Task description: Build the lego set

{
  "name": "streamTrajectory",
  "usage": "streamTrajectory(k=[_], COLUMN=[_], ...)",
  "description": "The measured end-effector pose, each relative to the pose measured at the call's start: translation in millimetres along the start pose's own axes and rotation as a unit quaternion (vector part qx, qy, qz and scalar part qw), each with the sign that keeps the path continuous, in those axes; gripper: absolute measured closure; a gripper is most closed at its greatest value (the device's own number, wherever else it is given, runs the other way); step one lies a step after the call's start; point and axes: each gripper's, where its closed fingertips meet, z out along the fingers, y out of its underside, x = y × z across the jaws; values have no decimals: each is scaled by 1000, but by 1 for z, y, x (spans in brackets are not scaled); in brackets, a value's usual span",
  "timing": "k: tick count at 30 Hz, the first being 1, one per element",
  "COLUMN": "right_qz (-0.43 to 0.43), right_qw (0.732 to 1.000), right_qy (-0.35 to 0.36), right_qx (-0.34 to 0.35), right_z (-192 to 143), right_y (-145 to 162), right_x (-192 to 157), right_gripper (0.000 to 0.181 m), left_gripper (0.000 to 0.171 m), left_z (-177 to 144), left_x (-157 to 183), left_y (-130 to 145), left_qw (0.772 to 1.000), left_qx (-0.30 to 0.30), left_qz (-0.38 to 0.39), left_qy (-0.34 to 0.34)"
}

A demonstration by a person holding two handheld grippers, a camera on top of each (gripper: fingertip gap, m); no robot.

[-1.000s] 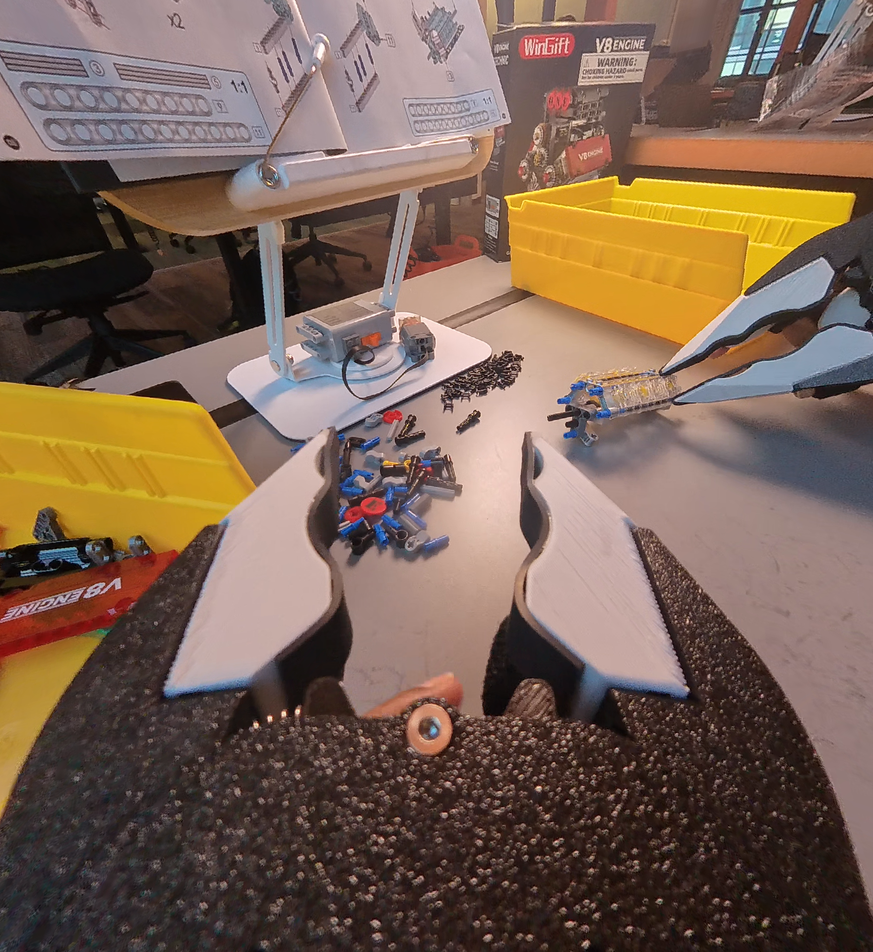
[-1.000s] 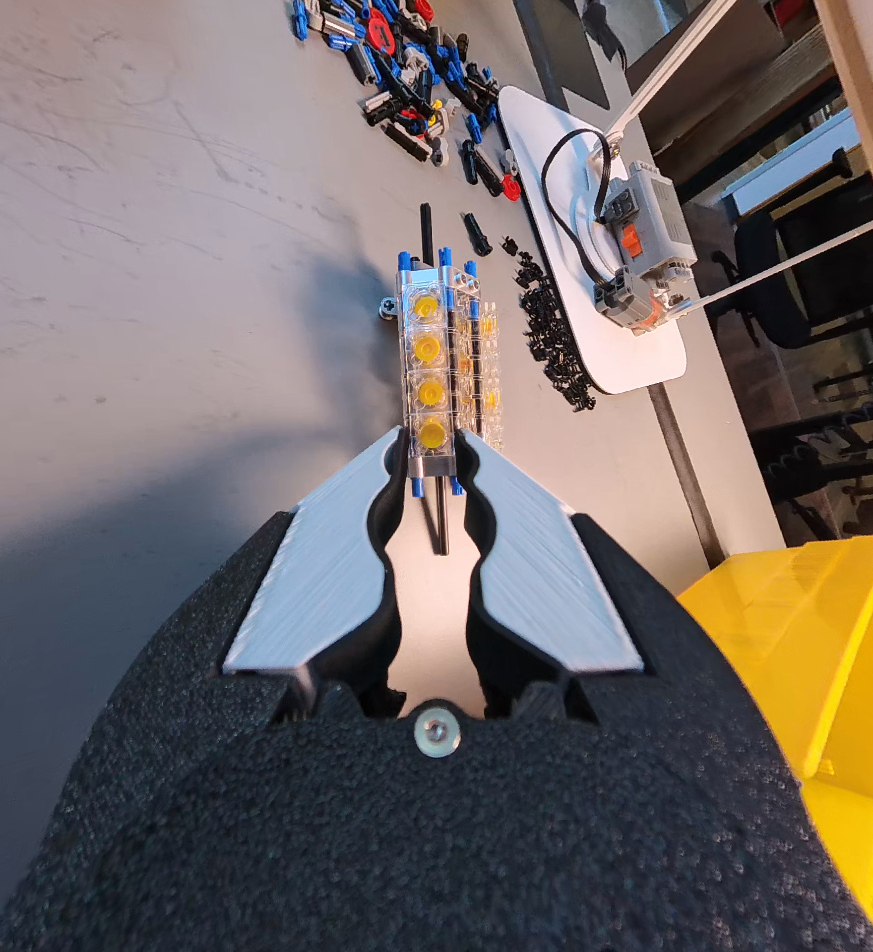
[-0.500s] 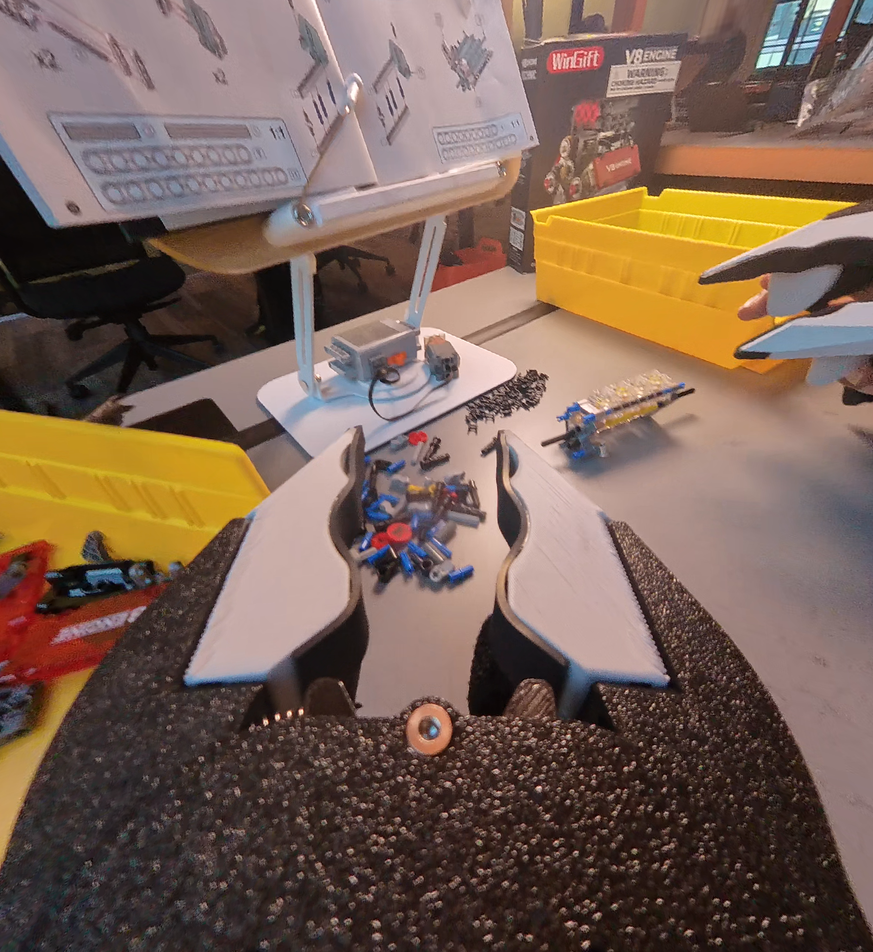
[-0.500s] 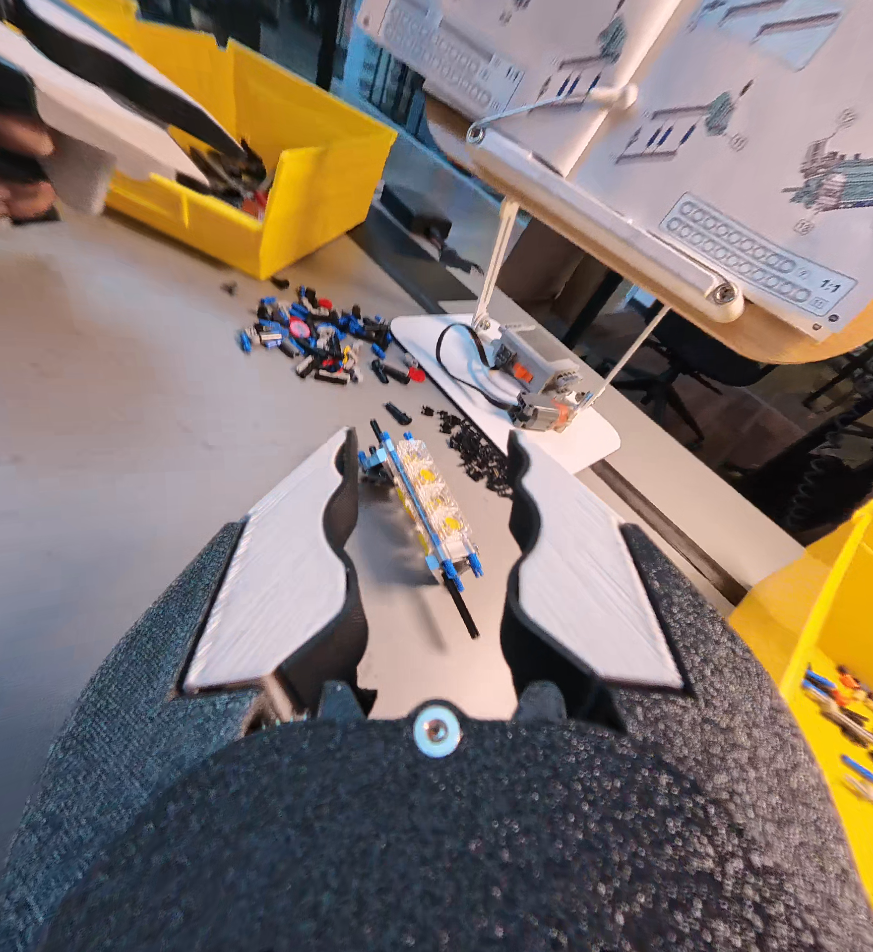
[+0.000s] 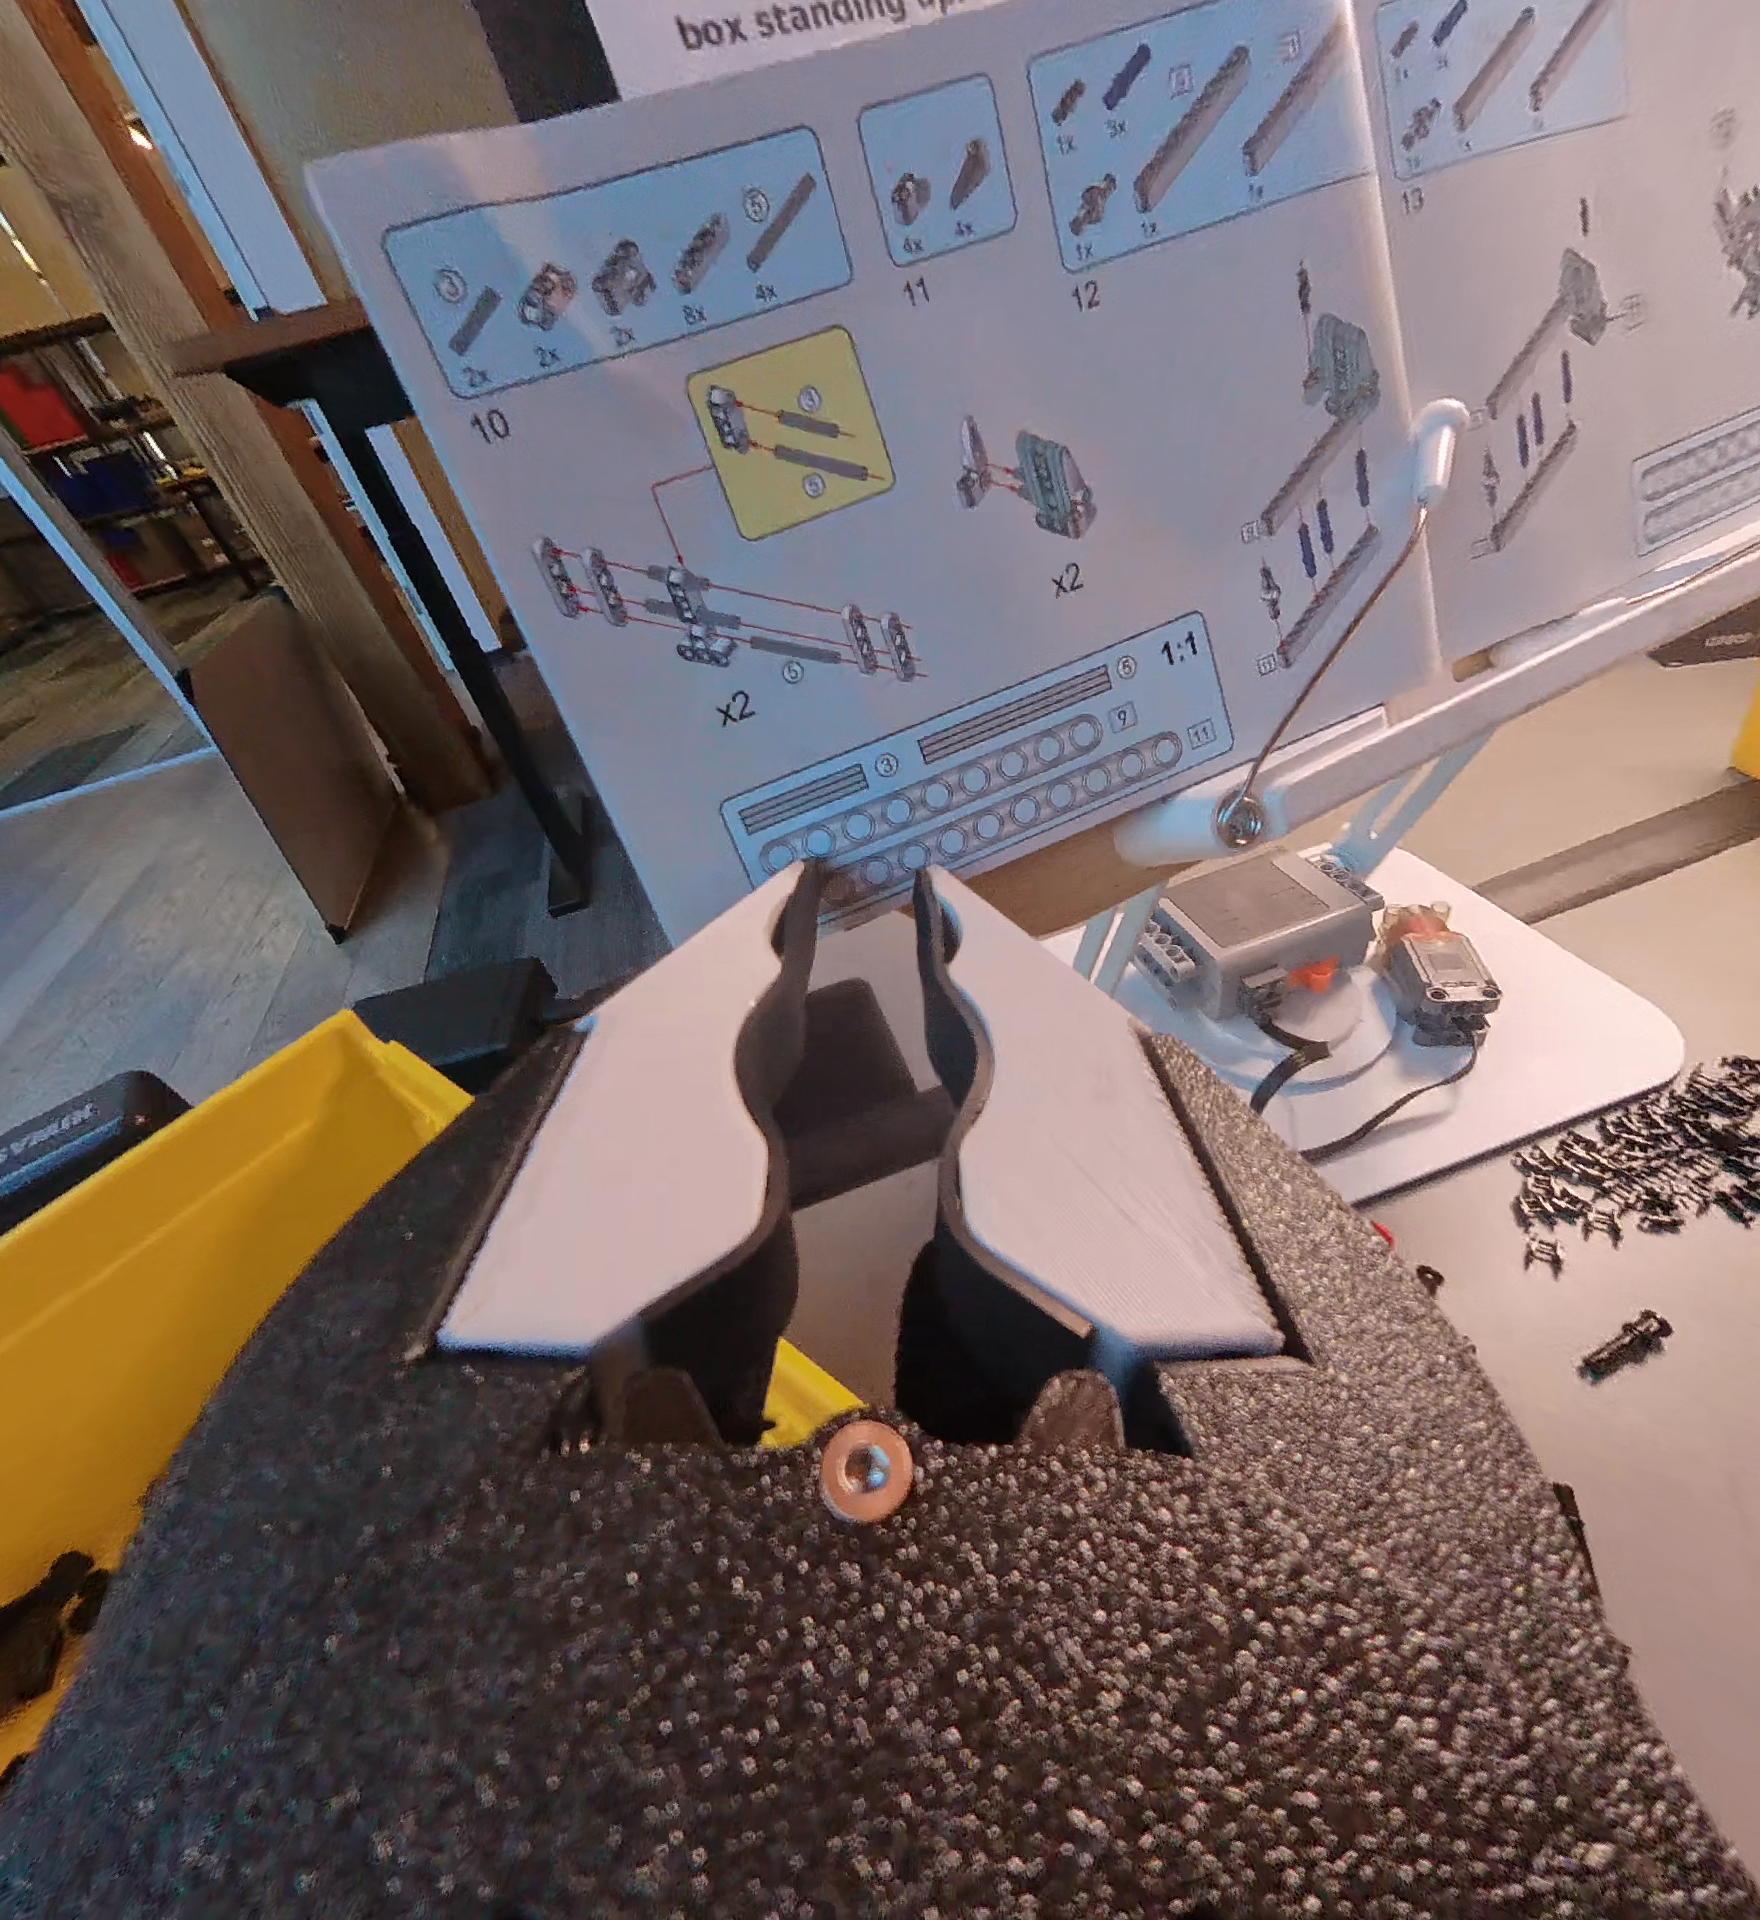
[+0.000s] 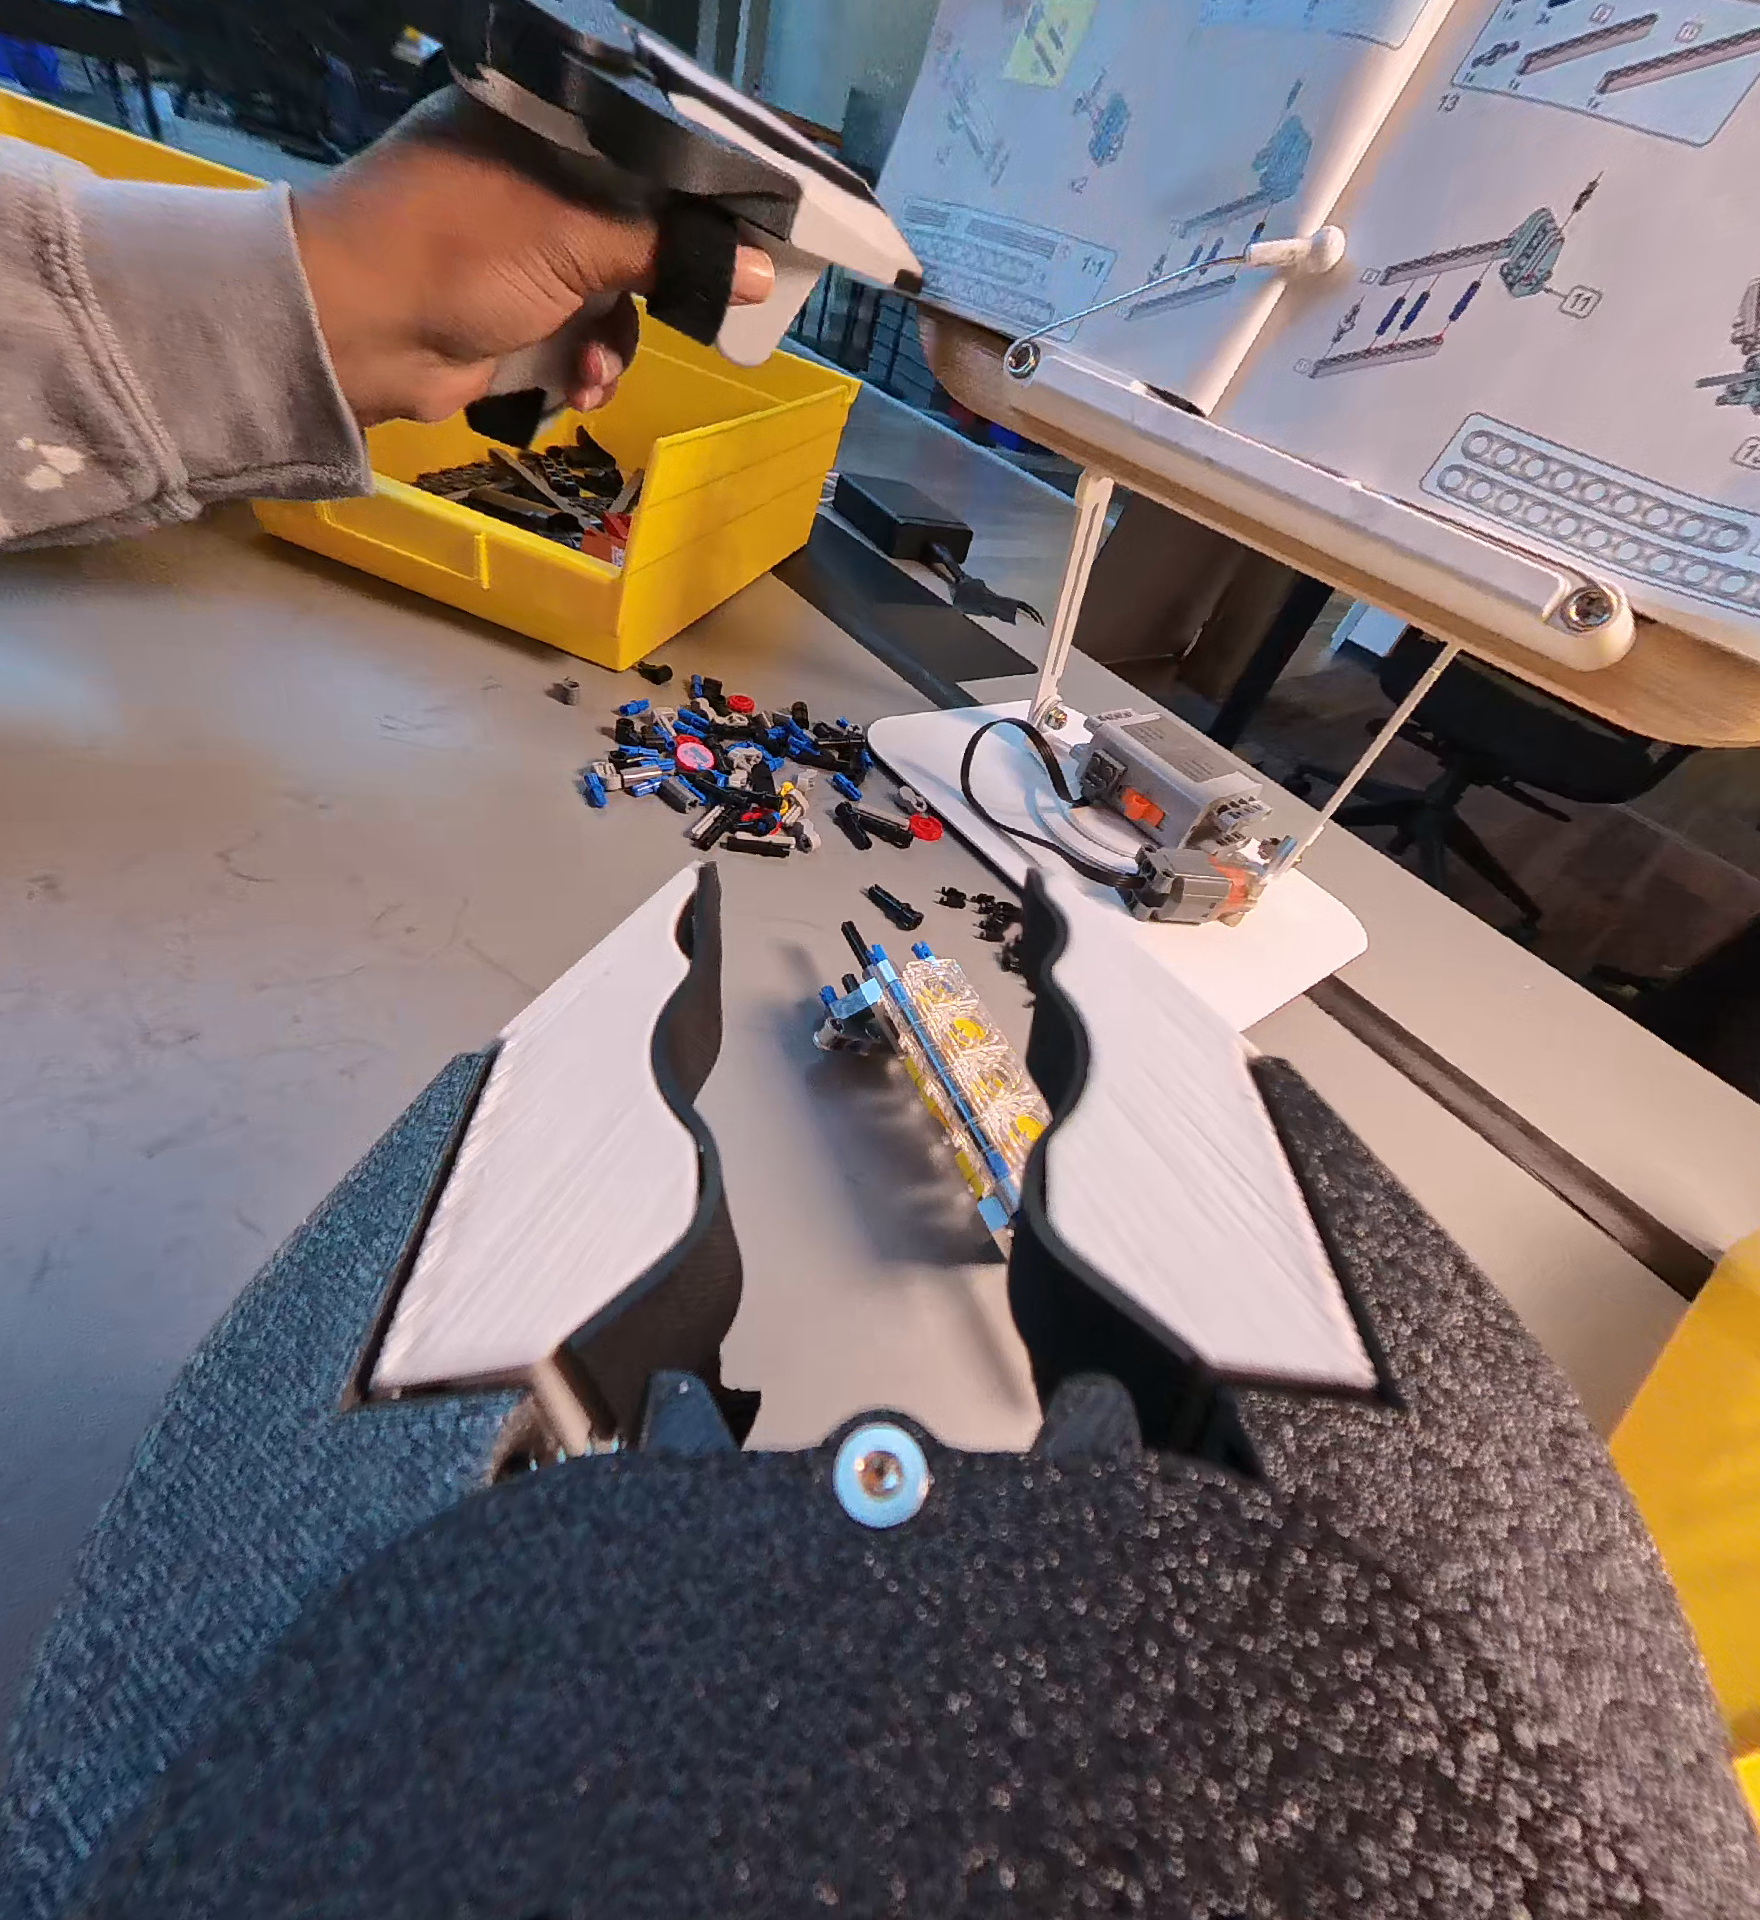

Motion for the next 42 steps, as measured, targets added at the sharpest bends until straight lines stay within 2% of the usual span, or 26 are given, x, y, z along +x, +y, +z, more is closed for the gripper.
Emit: streamTrajectory(k=[6, 9, 19, 24, 28, 30, 33, 42], right_qz=[21, 15, 16, 4, -1, -1, -2, -60], right_qw=[1000, 1000, 999, 999, 999, 999, 999, 996], right_qy=[-14, -16, -19, -26, -29, -32, -40, -56], right_qx=[11, 15, 21, 23, 24, 25, 18, -17], right_z=[3, 2, 5, 7, 7, 6, 8, 16], right_y=[-2, -3, -6, -7, -7, -7, -5, 5], right_x=[-2, -5, -9, -15, -18, -18, -21, -40], right_gripper=[126, 126, 122, 131, 143, 148, 150, 151], left_gripper=[168, 160, 156, 159, 166, 167, 171, 171], left_z=[8, 2, -19, -16, -10, -8, -14, -17], left_x=[-14, -12, -29, -41, -49, -51, -57, -62], left_y=[0, -8, -59, -80, -82, -80, -83, -81], left_qw=[1000, 999, 992, 988, 981, 985, 985, 985], left_qx=[0, 21, 118, 144, 167, 151, 157, 155], left_qz=[-26, -34, -40, -54, -99, -77, -58, -71], left_qy=[6, 19, 3, -13, -17, -25, -40, -36])
